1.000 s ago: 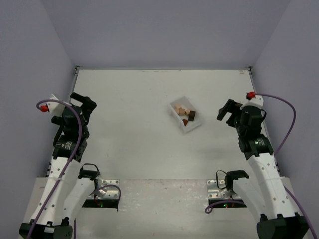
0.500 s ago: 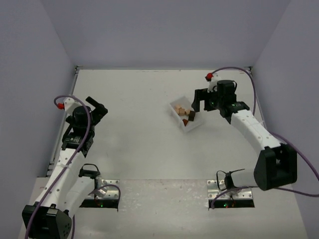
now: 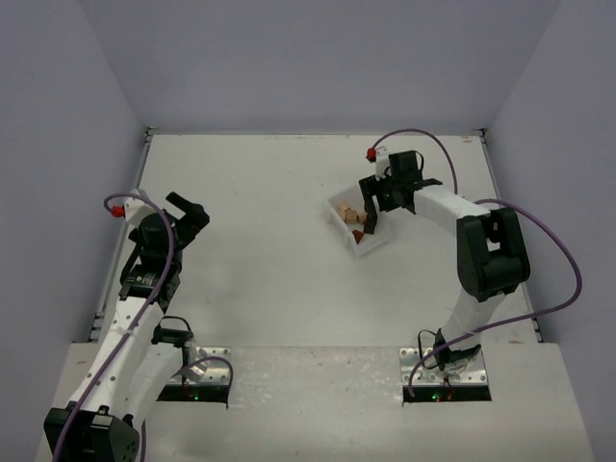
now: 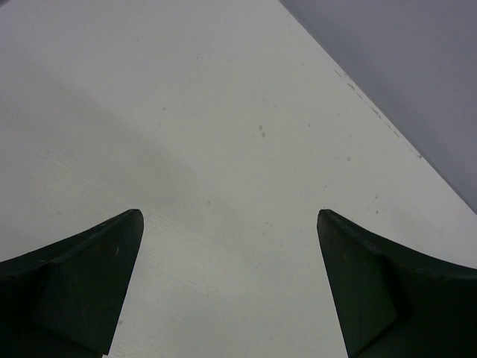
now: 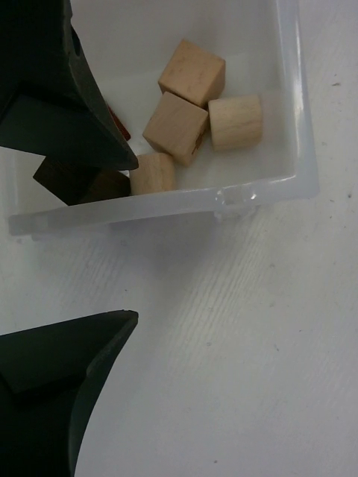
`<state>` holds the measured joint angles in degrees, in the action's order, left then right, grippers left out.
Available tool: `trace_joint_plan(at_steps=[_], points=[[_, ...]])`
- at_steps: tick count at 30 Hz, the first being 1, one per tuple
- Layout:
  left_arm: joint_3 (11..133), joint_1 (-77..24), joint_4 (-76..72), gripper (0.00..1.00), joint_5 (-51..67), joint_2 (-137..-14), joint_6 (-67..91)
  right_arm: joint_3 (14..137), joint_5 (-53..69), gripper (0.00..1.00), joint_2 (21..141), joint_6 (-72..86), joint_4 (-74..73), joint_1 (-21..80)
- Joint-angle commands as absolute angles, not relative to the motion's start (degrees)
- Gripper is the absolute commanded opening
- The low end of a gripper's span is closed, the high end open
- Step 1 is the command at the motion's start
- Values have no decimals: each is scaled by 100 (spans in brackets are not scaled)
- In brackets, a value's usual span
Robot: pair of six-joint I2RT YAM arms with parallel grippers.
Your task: Build the wood block tower
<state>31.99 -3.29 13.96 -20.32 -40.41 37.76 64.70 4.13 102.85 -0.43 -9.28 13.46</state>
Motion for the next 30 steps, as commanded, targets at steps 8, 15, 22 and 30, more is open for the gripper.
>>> trace_joint_plan(at_steps=[8, 15, 22, 30], points=[[3208, -281, 1164, 100, -2036, -3894, 3735, 6065, -336, 39, 10341, -861, -210, 1679], [3234, -281, 1347, 100, -2269, -3772, 3782, 6030, -954, 5, 9975, -953, -269, 1673], [3234, -281, 1432, 100, -2433, -3614, 3823, 6003, -1334, 0, 9670, -1246, -404, 1670], [3230, -281, 1542, 100, -2579, -3490, 3880, 6003, -2556, 0, 9227, -2120, -343, 1670]])
